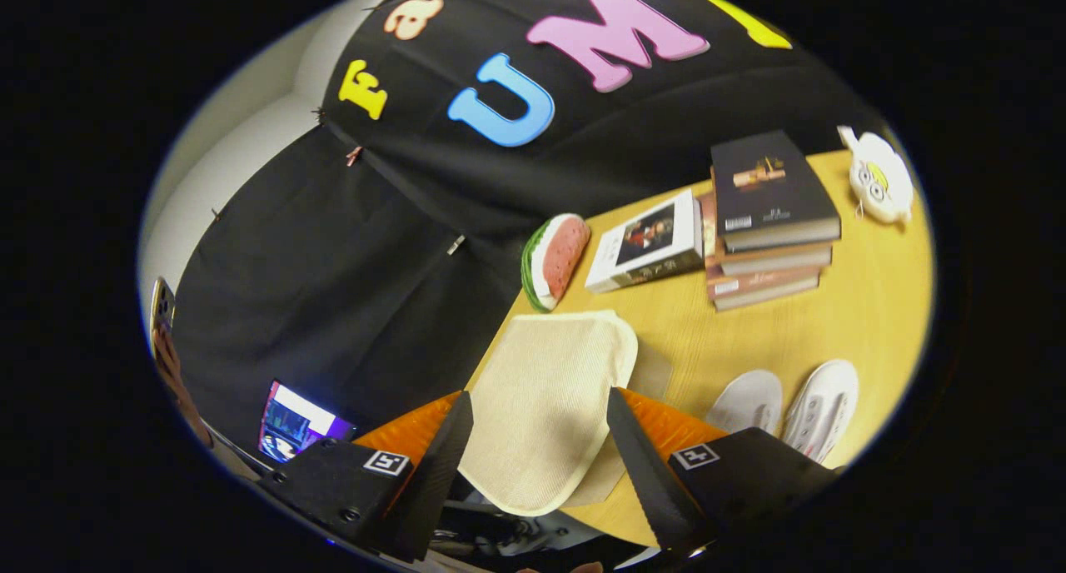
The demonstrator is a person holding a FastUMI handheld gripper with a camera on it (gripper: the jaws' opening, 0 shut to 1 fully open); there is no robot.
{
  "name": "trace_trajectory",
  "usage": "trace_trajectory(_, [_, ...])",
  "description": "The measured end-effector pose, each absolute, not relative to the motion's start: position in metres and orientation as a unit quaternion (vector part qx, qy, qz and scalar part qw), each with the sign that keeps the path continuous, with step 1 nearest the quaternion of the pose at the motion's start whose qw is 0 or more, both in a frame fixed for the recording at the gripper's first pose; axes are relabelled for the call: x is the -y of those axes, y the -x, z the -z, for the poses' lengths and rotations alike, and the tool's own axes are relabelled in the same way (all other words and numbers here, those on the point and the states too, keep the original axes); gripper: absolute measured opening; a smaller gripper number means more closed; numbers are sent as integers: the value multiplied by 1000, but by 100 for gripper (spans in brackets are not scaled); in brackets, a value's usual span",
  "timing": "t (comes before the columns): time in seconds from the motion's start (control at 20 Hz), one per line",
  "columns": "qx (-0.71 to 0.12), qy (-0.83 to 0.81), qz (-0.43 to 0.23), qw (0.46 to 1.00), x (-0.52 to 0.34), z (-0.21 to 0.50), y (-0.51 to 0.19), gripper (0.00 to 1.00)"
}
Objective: Open the storage box then place both shoes into the box .Put the left shoe in first, then the right shoe, with the right side of both shoes facing outward in a uniform manner.
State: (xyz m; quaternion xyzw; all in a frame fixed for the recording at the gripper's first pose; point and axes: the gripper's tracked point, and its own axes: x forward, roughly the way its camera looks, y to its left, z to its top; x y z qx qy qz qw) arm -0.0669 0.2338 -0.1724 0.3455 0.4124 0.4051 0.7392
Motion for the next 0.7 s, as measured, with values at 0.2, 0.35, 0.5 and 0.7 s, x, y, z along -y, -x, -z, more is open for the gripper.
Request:
trace_trajectory(0.2, [-475,-386,-404,680,-247,207,84,98])
trace_trajectory(0.35, [-514,-411,-396,640,-256,231,96,98])
trace_trajectory(0.5, [-540,-446,-398,593,-269,239,108,98])
trace_trajectory(0.7, [-551,-474,-406,554,-278,235,118,75])
